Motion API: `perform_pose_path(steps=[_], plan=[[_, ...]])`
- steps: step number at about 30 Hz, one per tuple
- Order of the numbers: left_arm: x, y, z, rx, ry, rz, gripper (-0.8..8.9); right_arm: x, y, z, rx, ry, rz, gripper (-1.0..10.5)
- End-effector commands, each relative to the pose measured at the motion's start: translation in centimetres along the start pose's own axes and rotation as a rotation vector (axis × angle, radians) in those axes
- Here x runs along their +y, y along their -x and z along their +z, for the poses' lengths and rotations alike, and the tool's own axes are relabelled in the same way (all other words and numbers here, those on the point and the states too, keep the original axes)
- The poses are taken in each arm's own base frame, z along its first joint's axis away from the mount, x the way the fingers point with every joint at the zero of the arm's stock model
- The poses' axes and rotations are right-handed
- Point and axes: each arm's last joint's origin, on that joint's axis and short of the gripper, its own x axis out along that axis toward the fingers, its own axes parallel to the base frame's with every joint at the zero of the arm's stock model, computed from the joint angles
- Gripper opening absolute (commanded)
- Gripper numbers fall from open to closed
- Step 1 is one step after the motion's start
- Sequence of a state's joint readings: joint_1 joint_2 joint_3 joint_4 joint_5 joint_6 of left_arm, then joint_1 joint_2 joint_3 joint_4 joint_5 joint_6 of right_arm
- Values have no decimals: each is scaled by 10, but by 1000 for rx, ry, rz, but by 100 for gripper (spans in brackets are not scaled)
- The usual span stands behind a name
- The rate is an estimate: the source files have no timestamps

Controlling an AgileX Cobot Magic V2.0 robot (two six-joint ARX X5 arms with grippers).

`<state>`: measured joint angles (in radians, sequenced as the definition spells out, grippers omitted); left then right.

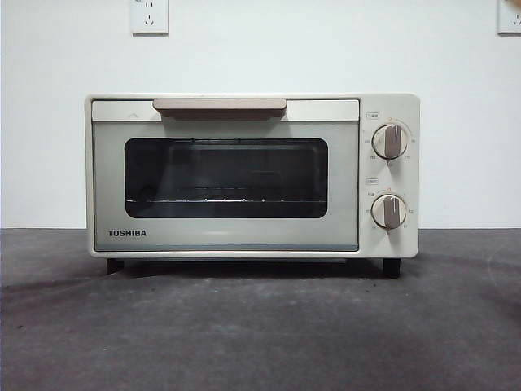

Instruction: The left arm flap open the oven, the right arm pick bread and place it into oven, the left arm flap close the oven

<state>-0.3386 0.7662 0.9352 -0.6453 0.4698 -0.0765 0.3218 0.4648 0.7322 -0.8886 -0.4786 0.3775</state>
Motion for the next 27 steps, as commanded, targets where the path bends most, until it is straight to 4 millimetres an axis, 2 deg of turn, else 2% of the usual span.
perform_pose_path(steps=[1,7,17,22,27], plan=[[2,-12,15,17,-11,-9,10,7,10,1,-69,-9,40,195],[9,-48,39,105,-45,-41,10,13,21,-1,-152,32,108,195],[23,-120,73,194,-189,-38,10,16,23,2,-184,47,159,195],[31,-147,76,189,-204,-24,10,16,23,2,-184,48,159,195],[38,-164,71,214,-194,-16,10,16,23,2,-184,48,159,195]])
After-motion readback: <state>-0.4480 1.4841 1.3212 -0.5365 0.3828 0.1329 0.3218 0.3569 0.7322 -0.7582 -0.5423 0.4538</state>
